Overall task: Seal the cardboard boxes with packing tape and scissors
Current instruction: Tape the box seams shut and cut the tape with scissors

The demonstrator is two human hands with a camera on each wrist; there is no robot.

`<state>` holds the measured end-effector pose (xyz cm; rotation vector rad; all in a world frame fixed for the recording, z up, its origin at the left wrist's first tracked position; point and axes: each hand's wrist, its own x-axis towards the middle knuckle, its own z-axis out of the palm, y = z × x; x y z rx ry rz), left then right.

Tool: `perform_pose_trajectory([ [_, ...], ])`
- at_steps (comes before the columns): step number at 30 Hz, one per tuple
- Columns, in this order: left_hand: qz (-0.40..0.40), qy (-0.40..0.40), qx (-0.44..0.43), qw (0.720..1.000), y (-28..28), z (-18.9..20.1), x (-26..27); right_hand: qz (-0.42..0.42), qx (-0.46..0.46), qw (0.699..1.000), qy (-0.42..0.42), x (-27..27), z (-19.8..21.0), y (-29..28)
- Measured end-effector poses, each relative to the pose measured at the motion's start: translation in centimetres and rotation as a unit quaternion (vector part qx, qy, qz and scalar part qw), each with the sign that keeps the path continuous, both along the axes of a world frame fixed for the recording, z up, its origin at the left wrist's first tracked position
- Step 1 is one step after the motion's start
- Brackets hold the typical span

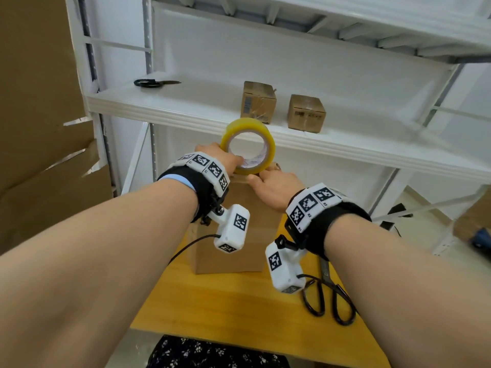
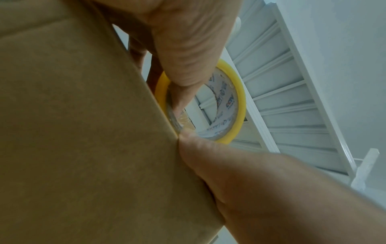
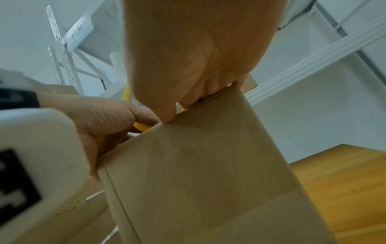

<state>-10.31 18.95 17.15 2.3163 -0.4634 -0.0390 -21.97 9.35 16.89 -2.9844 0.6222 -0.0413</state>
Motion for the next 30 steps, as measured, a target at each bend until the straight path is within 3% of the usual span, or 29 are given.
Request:
perform_pose_trajectory([
  [6,-0.002,-0.005,-0.016,1.000,1.7,0.5,1.0,0.004,-0.015,1.000,-0.001,0.1,-0.2,-0.3],
  [13,0.005,0.045,-0.151,0.988,3.4,-0.6,0.7,0.005,0.002,1.000,-0.020,0.0,-0.4,-0.3],
  [18,0.027,0.037,-0.157,0.987,2.1,-1.2,-0.1,-0.038,0.032,0.999,-0.011,-0.2,0.5,-0.6],
  [22,0.046,0.029,-0.158,0.986,1.8,-1.5,-0.5,0.012,-0.007,1.000,-0.003,1.6,-0.3,0.9],
  [30,0.034,0.046,-0.098,0.994,1.8,-1.2,-0.2,0.021,0.036,0.999,-0.010,2.1,0.0,0.7],
])
